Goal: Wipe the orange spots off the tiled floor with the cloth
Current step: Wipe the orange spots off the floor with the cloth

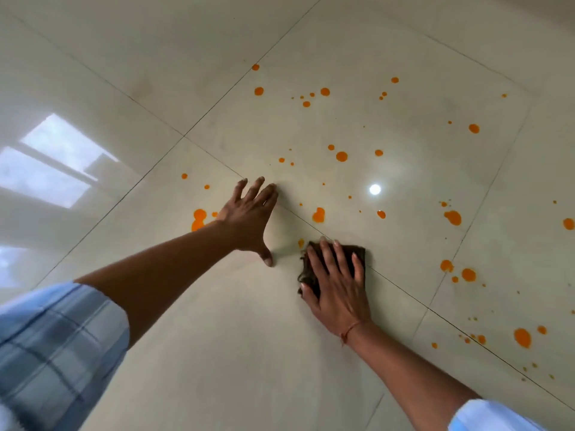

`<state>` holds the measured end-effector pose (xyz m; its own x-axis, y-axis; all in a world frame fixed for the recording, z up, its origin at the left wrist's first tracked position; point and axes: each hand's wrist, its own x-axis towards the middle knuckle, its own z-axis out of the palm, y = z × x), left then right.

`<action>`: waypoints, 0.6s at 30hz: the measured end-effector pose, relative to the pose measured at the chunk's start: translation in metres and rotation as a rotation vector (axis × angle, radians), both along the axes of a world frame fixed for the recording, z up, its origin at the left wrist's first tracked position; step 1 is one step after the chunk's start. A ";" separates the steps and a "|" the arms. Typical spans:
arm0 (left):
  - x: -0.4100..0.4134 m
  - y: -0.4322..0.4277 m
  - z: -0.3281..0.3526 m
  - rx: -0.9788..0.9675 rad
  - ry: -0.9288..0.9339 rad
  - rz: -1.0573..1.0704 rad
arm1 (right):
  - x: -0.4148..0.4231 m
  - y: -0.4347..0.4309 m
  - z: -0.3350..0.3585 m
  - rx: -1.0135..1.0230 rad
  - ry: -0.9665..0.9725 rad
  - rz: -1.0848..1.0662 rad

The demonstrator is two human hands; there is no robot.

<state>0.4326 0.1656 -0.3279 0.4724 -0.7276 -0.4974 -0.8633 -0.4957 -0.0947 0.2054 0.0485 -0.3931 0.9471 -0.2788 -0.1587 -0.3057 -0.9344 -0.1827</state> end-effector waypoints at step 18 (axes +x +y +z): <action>0.011 0.010 -0.027 -0.171 0.170 0.096 | 0.149 -0.017 0.008 -0.053 0.021 -0.077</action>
